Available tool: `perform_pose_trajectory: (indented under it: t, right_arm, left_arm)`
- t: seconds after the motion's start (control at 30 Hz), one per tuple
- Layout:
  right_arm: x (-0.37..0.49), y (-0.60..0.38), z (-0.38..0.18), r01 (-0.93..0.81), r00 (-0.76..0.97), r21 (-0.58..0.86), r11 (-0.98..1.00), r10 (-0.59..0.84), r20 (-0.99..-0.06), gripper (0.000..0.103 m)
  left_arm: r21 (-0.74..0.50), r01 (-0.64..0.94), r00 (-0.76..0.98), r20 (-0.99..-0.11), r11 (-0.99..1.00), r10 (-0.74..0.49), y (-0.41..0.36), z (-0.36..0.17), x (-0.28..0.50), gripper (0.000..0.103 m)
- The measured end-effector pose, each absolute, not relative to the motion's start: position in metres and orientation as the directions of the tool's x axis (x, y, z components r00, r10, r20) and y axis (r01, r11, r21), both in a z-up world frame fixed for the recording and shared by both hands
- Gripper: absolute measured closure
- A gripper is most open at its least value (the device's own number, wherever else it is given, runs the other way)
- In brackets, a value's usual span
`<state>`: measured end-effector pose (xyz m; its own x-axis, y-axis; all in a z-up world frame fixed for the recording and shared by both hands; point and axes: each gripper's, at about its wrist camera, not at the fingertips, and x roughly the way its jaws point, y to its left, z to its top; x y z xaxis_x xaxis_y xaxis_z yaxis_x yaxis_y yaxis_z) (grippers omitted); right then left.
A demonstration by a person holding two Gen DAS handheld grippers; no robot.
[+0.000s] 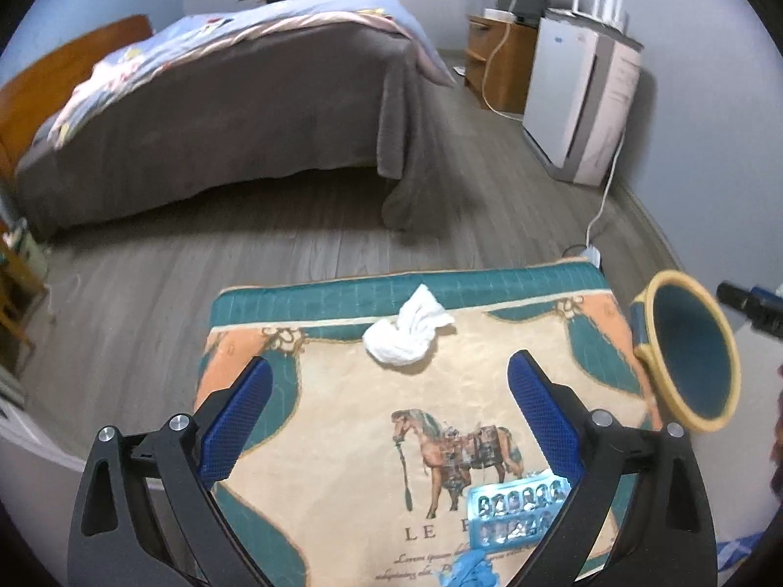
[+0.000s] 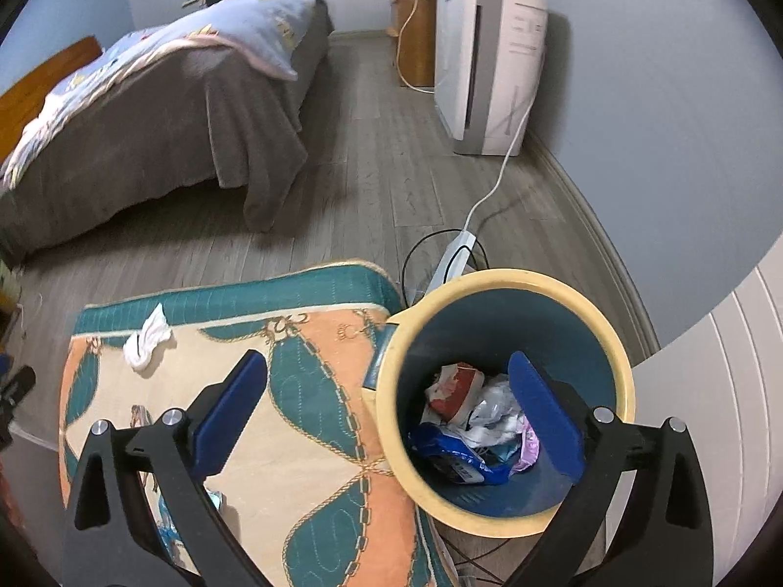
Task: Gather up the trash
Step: 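Move both open tools back over the cushion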
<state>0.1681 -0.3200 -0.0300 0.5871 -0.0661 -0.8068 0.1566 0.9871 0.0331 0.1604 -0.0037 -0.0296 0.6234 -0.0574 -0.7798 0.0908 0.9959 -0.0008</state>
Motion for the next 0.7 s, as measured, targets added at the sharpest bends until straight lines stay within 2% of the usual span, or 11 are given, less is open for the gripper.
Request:
perform_pose_trajectory:
  t: [0.27, 0.7]
  right_arm:
    - [0.176, -0.285, -0.039, 0.105, 0.563, 0.012, 0.994, -0.050, -0.825, 0.006]
    - [0.198, -0.251, -0.082, 0.059, 0.457, 0.034, 0.998, 0.003, -0.890, 0.006]
  left_arm:
    - [0.075, 0.128, 0.636, -0.771, 0.989, -0.024, 0.004, -0.035, 0.158, 0.007]
    - [0.058, 0.113, 0.608, -0.794, 0.992, -0.023, 0.029, -0.055, 0.184, 0.007]
